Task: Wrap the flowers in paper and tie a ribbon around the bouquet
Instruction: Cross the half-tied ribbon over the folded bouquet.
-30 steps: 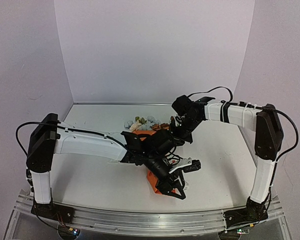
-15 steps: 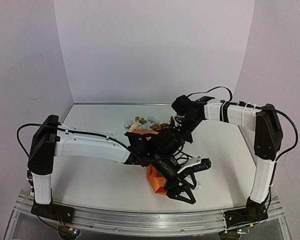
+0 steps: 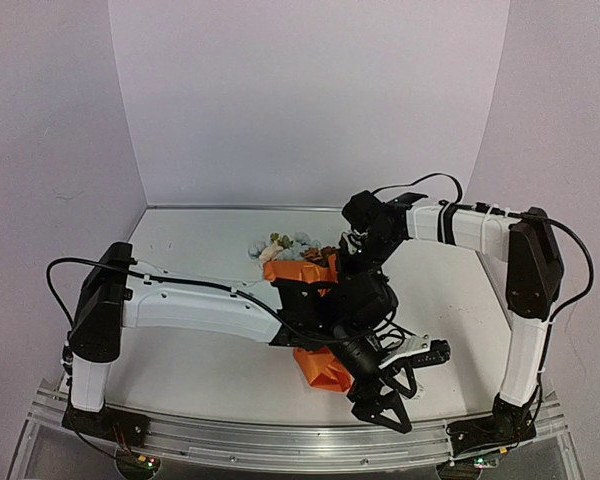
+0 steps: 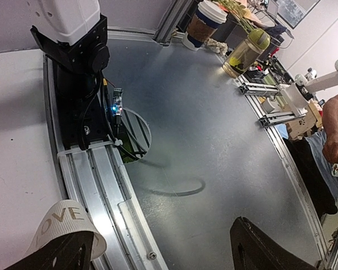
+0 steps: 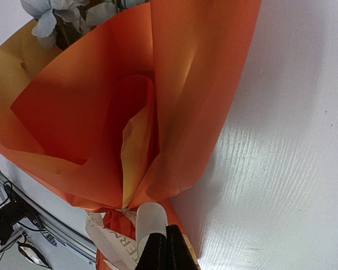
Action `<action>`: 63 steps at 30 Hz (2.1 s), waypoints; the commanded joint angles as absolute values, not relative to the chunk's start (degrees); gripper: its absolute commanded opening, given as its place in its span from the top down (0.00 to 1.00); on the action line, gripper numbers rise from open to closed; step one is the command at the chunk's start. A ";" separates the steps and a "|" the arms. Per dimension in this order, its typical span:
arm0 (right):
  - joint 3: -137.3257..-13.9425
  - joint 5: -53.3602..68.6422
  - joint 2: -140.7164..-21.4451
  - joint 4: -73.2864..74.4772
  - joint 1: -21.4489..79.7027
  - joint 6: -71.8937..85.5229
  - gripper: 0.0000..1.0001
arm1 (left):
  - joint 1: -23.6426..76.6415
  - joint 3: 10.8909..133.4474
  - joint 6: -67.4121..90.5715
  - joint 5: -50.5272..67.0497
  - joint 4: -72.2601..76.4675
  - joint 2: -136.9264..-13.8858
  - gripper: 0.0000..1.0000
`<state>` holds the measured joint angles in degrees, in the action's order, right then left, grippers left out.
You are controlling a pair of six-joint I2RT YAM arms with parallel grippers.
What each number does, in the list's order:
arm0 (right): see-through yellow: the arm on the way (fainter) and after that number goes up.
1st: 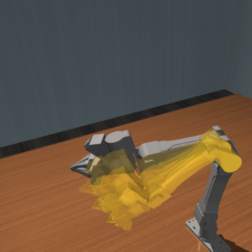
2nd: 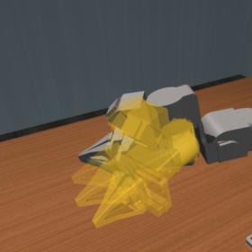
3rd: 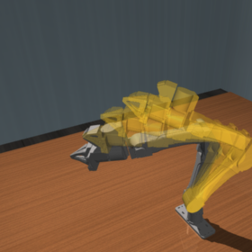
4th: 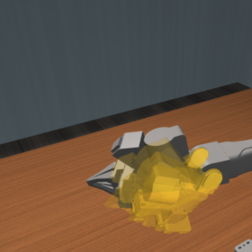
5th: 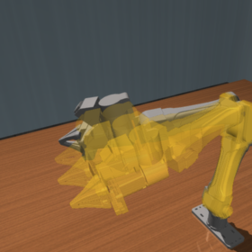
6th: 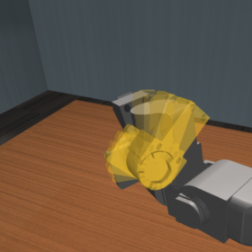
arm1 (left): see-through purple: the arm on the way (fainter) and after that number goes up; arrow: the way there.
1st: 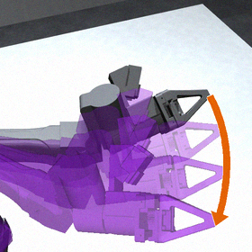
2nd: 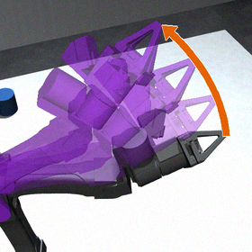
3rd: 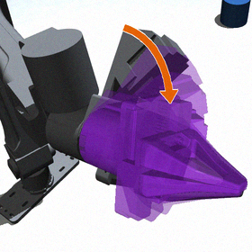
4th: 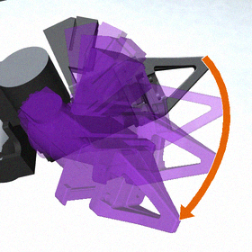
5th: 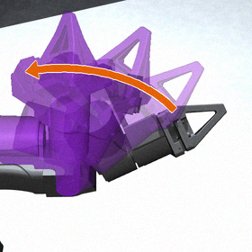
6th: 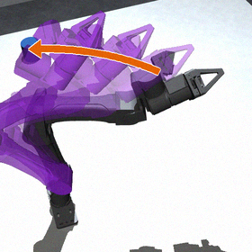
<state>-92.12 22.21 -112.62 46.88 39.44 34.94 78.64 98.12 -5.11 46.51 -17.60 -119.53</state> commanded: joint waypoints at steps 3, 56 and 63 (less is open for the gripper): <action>-94.28 22.83 -113.43 47.90 39.48 33.43 1.00 | 79.89 104.33 -6.89 45.06 -19.72 -121.59 0.11; -95.68 28.66 -107.29 40.05 44.52 23.38 1.00 | 46.36 66.95 19.61 38.02 12.21 -102.54 0.29; -95.72 28.02 -107.15 40.43 44.63 23.23 1.00 | 45.98 68.89 20.83 38.77 13.79 -104.90 0.58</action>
